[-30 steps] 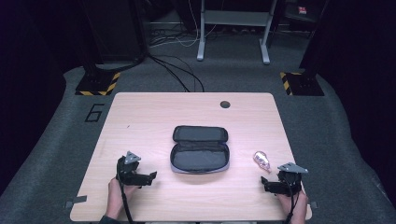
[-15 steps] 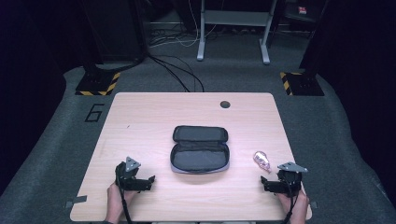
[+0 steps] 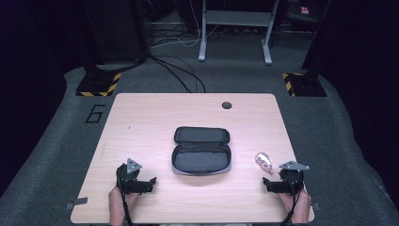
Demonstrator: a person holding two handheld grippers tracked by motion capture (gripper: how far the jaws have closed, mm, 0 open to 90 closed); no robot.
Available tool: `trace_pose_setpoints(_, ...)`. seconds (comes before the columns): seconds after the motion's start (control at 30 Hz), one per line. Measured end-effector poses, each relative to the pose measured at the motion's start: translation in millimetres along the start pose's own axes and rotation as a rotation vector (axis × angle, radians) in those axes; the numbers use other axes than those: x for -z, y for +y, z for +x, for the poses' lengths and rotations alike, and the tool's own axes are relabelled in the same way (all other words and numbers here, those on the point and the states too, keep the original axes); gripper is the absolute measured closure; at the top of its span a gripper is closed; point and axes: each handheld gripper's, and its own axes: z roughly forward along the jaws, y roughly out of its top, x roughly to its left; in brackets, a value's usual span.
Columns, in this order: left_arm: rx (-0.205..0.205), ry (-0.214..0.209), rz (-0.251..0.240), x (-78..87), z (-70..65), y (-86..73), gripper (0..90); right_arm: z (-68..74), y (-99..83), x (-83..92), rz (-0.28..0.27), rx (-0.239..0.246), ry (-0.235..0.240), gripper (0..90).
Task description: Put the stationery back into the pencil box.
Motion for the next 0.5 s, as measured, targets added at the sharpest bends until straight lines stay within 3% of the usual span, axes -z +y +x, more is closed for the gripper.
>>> trace_pose_setpoints(0.5, 0.005, -0.005, 0.009, 0.6, -0.2, 0.4, 0.4, 0.4, 33.5, -0.4, -0.036, 0.042, 0.028, 1.5)
